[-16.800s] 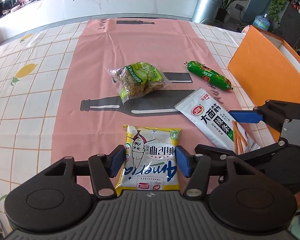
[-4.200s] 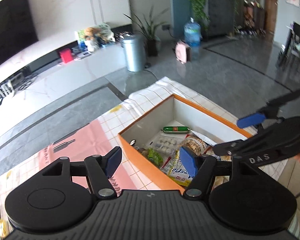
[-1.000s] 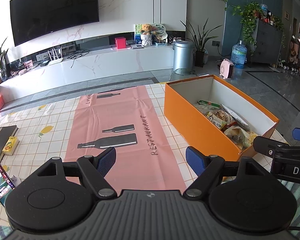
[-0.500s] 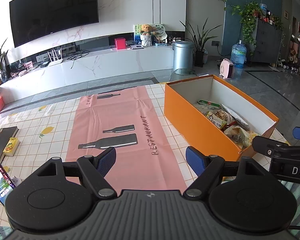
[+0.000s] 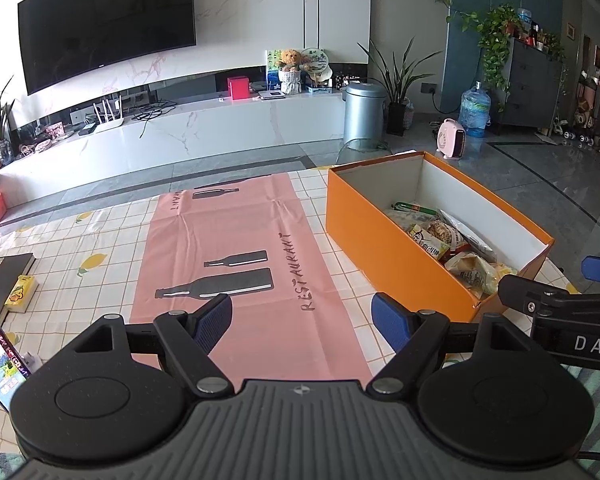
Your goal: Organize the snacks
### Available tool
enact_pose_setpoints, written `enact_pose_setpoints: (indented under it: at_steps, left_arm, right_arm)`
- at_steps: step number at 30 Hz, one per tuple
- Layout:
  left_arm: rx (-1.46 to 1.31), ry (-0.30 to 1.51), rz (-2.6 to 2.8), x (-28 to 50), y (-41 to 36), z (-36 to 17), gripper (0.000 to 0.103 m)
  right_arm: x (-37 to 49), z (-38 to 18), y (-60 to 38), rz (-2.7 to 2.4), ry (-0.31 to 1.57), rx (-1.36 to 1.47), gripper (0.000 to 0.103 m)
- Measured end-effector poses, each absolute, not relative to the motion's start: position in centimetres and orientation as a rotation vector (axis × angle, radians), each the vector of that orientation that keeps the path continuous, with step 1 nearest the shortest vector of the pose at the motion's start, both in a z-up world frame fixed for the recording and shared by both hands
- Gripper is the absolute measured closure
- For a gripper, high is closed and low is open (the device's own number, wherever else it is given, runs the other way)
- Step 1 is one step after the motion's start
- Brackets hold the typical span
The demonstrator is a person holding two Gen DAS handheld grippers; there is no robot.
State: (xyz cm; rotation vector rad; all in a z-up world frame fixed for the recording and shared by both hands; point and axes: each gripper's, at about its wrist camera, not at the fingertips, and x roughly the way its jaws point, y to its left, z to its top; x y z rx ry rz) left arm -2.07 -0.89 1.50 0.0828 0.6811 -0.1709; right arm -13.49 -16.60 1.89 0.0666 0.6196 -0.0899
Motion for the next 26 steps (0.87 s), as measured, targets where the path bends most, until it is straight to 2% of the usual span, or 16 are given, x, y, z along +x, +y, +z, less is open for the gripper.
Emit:
enact_pose_setpoints:
  at_steps: [26]
  left_arm:
    - [0.071, 0.646, -0.191, -2.39, -0.46, 2.40, 0.013]
  right_arm:
    - [-12.55, 1.50, -16.09, -0.065, 0.650, 0.081, 0.004]
